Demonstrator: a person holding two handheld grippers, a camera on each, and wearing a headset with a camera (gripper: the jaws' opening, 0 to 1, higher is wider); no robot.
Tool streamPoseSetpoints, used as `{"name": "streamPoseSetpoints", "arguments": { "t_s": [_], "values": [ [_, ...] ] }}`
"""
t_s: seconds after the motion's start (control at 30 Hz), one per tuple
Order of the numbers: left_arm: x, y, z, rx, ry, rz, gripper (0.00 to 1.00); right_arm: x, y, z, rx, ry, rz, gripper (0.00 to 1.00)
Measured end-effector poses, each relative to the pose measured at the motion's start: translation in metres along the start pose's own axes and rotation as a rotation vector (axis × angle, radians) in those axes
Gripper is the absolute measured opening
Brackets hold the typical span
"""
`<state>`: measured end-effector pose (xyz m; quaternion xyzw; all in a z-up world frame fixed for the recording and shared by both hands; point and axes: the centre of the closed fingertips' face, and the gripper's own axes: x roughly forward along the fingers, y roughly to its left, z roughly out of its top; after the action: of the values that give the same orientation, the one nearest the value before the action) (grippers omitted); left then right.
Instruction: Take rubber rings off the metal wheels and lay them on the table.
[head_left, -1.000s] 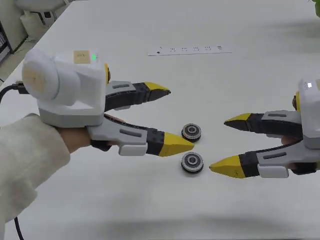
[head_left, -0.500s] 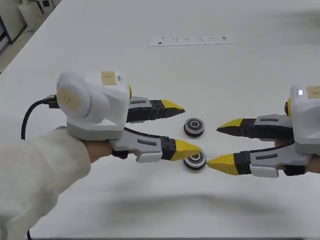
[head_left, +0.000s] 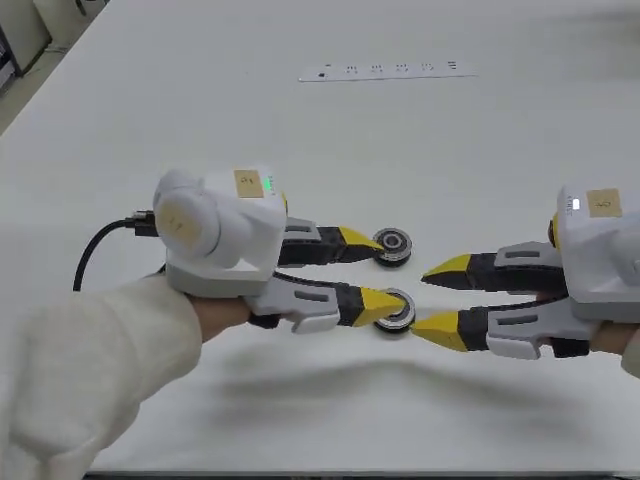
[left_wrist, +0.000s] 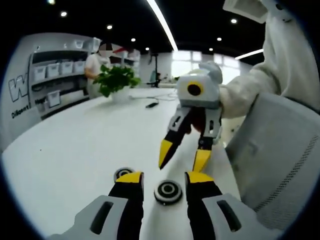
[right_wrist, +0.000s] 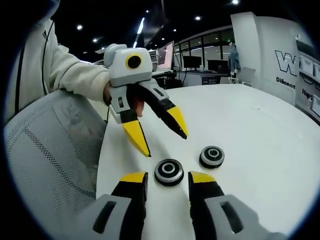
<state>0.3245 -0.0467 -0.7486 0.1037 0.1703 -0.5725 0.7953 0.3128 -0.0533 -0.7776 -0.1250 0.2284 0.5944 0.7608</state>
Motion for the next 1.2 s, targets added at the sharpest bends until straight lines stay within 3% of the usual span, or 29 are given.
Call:
{"name": "streamPoseSetpoints", "arguments": {
  "t_s": [0.2, 0.57, 0.77, 1.0, 1.2],
  "values": [
    [0.005, -0.004, -0.009, -0.03, 0.013, -0.008, 0.33, 0.006, -0.002, -0.007, 0.022, 0.015, -0.009, 0.26],
    [0.011, -0.008, -0.024, -0.035, 0.057, -0.025, 0.29, 0.014, -0.001, -0.016, 0.036, 0.042, -0.003, 0.23],
    [0.013, -0.008, -0.021, -0.066, 0.032, -0.029, 0.26, 0.017, -0.002, -0.02, 0.051, 0.057, -0.003, 0.23],
    [0.015, -0.008, -0.031, -0.047, 0.068, -0.019, 0.24, 0.018, -0.002, -0.017, 0.04, 0.05, -0.009, 0.2],
    [0.016, -0.007, -0.034, -0.052, 0.07, -0.017, 0.22, 0.018, -0.001, -0.017, 0.029, 0.054, -0.014, 0.2]
  ]
}}
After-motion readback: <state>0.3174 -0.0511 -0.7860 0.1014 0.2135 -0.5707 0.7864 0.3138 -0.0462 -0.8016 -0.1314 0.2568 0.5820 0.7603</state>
